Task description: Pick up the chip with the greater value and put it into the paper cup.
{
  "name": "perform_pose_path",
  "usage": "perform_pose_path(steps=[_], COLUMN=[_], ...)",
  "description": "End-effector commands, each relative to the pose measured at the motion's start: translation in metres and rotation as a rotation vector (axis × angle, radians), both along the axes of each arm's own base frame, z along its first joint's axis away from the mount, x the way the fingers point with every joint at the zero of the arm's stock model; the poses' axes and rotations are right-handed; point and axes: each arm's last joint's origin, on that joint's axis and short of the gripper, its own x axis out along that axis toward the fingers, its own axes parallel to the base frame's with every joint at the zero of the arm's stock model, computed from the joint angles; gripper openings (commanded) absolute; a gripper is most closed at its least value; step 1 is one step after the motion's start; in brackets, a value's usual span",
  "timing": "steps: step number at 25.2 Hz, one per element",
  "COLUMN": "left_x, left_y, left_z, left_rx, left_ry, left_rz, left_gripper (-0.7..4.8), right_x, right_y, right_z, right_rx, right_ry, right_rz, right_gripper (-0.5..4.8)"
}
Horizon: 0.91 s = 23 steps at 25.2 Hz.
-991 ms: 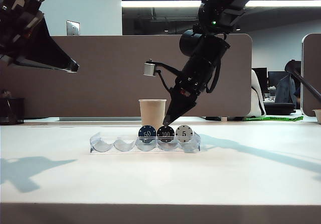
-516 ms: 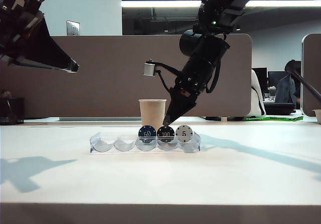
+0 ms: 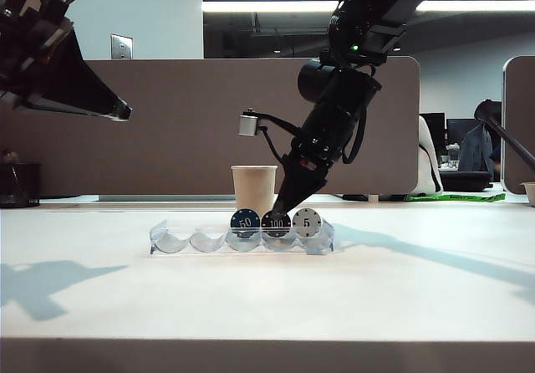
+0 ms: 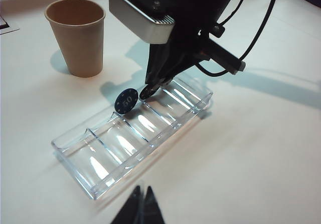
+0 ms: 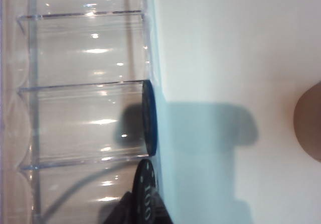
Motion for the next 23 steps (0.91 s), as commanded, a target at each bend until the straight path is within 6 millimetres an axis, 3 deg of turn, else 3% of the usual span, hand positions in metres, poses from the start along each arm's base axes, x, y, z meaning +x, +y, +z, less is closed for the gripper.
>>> perform_pose_path(steps=[1,12,23], left_x=[0.000,0.000,0.001], left_y=[0.000,0.000,0.000], left_z=[0.002,0.002,0.003], left_rx=[-0.007,-0.007,-0.012], left_ry=[-0.008,-0.008,-0.025], left_rz=[-0.005,-0.005,-0.005], left_gripper=[-0.05,-0.05,-0.05], right_x=[0.000,-0.002,-0.004], right_y=[0.000,-0.001,-0.002], right_z=[0.004,0.016,0.077], right_rx=[0.009,0.021,0.161], right_ry=[-0.006,-0.032,-0.277], right_rz=[0.001,0.001,-0.036], right_gripper=[0.05,-0.01,-0.01])
